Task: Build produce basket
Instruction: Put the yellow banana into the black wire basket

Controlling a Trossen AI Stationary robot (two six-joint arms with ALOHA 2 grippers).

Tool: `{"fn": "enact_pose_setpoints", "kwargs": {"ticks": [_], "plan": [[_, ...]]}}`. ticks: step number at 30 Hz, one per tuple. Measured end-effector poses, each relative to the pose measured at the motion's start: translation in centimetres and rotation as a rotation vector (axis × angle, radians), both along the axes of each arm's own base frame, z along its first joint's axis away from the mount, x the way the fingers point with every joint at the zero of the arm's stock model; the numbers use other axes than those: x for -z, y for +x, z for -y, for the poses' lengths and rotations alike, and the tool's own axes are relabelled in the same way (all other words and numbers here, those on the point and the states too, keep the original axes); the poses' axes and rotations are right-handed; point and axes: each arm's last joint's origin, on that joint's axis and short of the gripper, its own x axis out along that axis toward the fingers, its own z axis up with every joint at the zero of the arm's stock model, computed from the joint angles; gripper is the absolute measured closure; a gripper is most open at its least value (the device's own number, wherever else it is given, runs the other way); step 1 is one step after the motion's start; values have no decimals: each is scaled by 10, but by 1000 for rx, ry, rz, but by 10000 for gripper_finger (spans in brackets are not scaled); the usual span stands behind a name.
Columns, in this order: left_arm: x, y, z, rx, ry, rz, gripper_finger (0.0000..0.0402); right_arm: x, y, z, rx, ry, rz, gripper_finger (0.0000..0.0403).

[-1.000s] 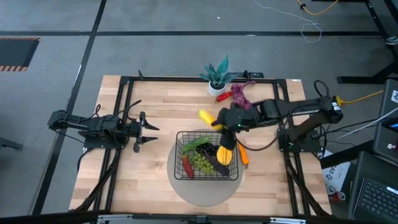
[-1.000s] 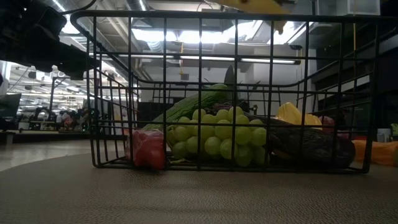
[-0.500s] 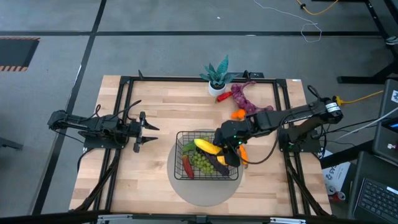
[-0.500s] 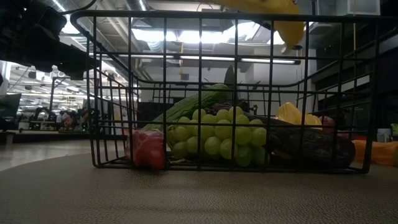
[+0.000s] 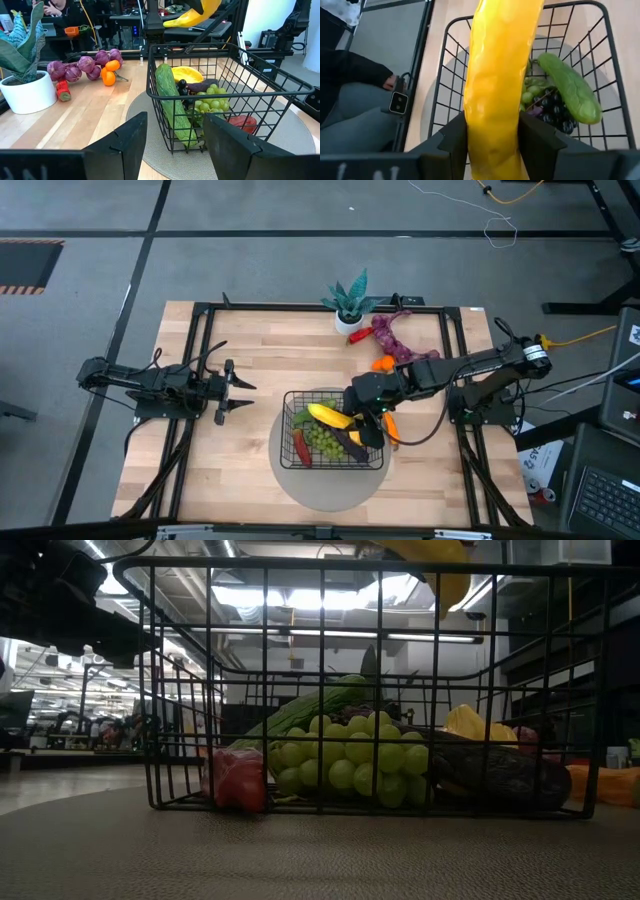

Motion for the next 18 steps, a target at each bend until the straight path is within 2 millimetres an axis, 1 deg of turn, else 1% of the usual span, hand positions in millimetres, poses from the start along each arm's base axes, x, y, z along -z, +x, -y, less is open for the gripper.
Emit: {"fn": "enact_pose_setpoints", "kwargs": {"ticks": [14, 18], "plan": [[0, 0, 0, 0, 0, 1, 214, 0, 0, 0, 7, 4, -8, 249], [0, 0, 0, 0, 0, 0, 214, 0, 0, 1, -30, -30, 7, 249]]}}
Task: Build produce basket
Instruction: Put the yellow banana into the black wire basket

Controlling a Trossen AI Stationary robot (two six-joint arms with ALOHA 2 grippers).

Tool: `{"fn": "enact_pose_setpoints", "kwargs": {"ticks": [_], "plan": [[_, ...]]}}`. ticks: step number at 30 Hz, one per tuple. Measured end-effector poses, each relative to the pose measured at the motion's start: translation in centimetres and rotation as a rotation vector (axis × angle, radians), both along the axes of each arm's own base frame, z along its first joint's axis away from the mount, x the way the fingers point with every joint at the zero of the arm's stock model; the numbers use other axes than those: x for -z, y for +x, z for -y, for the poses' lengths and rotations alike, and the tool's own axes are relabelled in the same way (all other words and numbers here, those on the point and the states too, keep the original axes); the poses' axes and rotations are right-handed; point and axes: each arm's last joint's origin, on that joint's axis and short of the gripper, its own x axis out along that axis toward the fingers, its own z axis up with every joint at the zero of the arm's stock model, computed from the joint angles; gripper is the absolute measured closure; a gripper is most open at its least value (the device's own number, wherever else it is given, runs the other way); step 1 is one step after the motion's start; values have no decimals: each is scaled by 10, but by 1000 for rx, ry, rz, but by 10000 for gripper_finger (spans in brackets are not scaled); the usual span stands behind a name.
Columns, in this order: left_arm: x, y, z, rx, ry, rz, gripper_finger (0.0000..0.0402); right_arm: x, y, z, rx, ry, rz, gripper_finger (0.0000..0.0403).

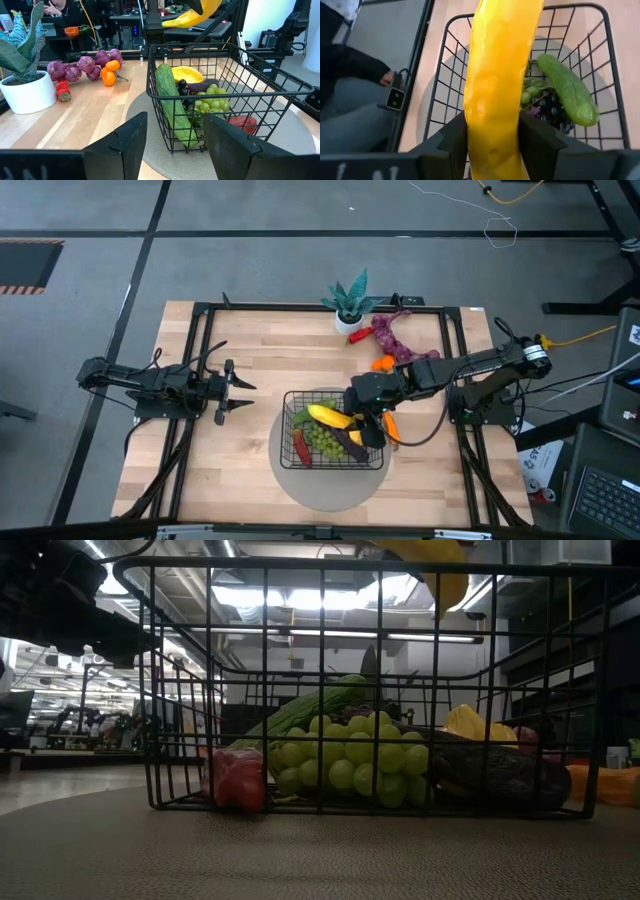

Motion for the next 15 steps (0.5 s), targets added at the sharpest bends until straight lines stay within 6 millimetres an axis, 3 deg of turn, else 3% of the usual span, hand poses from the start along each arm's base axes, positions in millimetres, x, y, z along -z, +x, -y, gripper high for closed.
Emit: {"fn": "enact_pose_setpoints", "kwargs": {"ticks": [15], "plan": [[0, 0, 0, 0, 0, 0, 214, 2, 2, -3, 54, -55, 10, 234]]}}
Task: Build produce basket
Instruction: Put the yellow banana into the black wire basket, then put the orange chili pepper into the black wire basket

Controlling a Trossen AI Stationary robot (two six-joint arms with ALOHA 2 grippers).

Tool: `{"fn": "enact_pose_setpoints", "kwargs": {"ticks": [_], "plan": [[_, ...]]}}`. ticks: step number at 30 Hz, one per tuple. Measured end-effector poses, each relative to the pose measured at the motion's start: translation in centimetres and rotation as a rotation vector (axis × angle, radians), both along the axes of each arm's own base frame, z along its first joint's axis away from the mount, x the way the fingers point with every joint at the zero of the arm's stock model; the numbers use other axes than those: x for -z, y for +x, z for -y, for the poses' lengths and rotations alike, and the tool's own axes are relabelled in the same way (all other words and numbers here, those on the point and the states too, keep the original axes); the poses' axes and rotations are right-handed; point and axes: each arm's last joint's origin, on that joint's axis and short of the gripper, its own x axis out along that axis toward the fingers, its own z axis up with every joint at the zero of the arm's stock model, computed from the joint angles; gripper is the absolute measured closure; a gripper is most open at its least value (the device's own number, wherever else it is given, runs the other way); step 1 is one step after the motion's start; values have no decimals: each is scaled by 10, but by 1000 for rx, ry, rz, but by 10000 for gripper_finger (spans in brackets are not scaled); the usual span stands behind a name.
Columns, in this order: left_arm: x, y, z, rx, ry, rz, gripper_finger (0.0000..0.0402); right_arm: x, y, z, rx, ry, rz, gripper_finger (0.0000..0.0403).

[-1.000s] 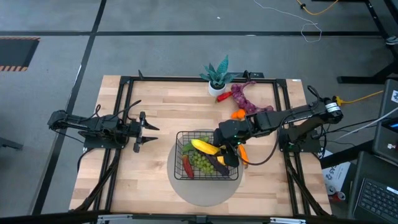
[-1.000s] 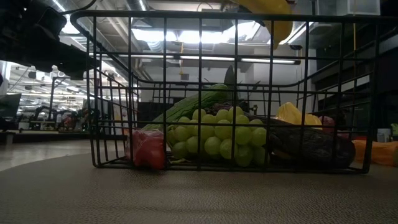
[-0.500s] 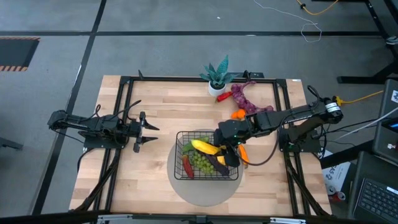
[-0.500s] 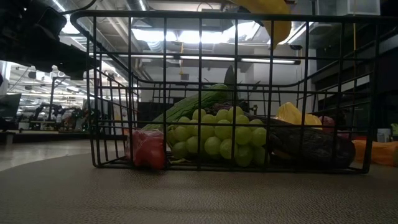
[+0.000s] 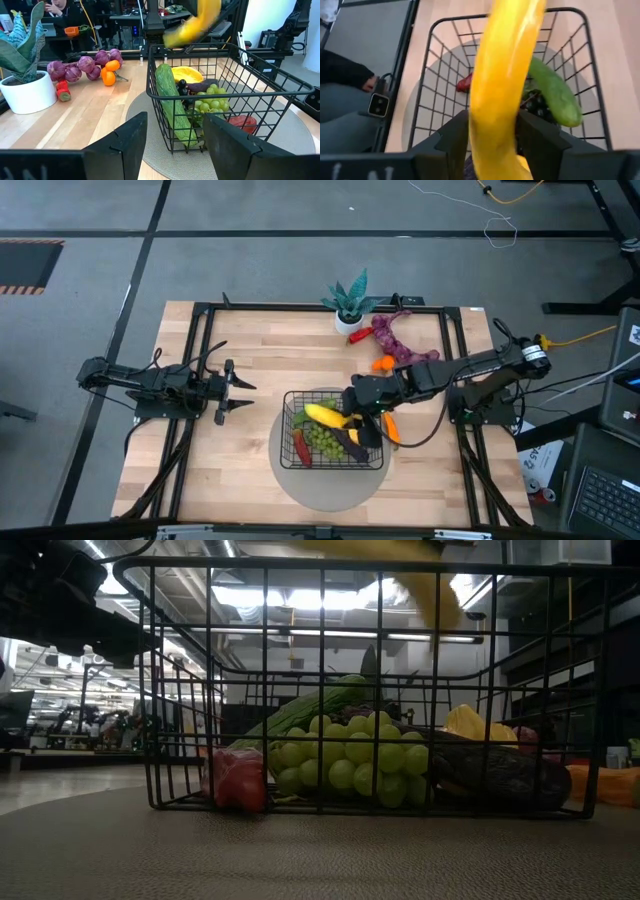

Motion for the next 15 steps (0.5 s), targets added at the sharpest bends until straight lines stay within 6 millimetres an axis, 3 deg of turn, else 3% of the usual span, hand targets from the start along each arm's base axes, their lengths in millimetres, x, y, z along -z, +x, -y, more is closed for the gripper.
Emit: {"fn": "enact_pose_setpoints", "kwargs": {"ticks": [9, 15], "plan": [[0, 0, 0, 0, 0, 0, 214, 6, 4, -1, 49, 38, -33, 165], [0, 0, 0, -1, 0, 0, 214, 10, -3, 0, 119, 120, -157, 161]]}}
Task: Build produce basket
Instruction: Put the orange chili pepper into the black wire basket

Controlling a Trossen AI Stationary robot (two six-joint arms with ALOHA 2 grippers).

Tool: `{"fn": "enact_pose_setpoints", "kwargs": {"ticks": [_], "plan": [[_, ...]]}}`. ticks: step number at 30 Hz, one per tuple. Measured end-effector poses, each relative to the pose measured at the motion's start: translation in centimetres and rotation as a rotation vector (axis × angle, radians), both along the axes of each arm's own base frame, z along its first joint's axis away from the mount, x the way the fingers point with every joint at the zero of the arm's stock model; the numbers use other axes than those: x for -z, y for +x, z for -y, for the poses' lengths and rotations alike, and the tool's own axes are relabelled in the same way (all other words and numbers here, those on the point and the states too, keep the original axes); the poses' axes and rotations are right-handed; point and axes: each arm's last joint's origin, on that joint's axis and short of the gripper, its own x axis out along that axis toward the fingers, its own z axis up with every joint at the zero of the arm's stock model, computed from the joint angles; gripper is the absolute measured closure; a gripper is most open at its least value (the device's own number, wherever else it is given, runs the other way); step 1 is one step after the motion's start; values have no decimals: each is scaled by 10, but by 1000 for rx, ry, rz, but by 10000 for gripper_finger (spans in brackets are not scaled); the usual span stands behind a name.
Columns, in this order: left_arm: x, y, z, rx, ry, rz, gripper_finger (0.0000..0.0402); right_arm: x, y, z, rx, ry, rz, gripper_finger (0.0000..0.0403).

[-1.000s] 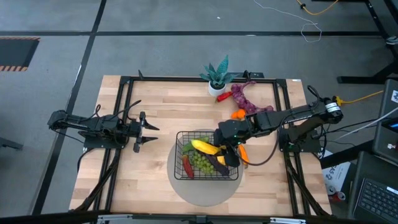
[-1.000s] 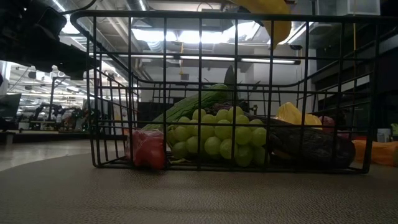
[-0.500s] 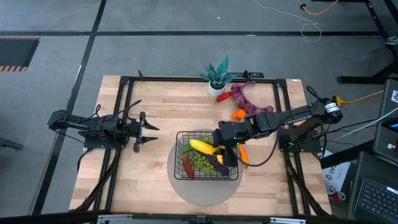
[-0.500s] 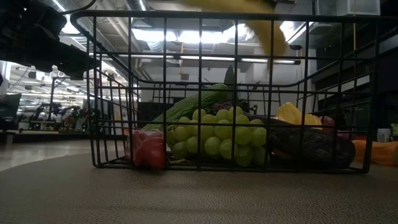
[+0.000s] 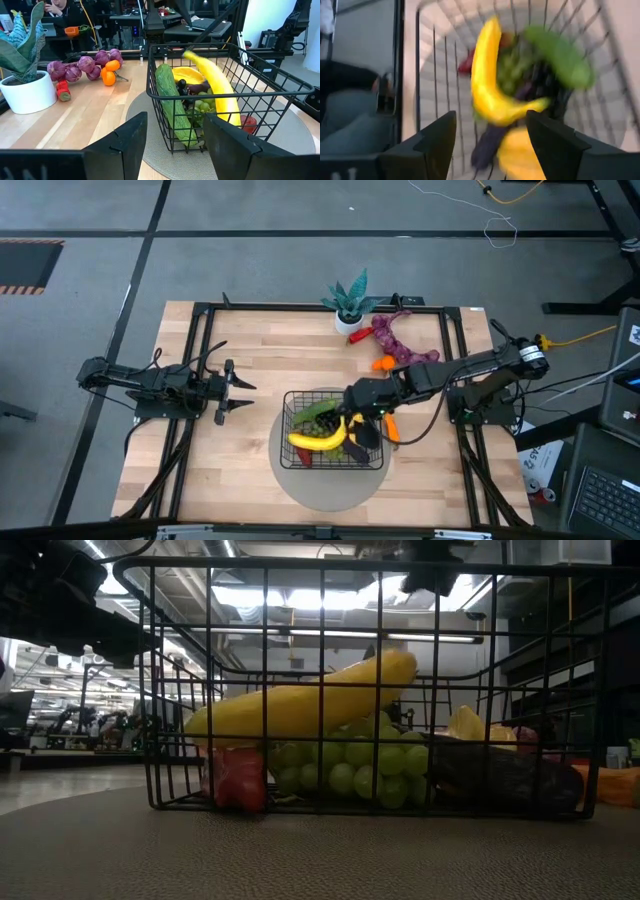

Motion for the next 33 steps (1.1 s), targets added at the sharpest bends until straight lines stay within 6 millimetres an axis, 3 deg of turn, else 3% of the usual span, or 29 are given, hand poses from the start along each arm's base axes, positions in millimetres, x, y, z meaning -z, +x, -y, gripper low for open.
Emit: {"fn": "enact_pose_setpoints", "kwargs": {"ticks": [5, 10, 18, 23, 33], "plan": [[0, 0, 0, 0, 0, 0, 214, 4, -16, 3, -8, 28, -197, 172], [0, 0, 0, 1, 0, 0, 214, -7, -29, 7, 32, 7, -205, 179], [0, 0, 0, 0, 0, 0, 214, -48, -73, 24, 210, -114, -77, 179], [0, 0, 0, 1, 0, 0, 214, -70, -96, 30, 377, -12, 18, 179], [0, 0, 0, 0, 0, 0, 214, -93, -114, 13, 248, 47, 201, 179]]}}
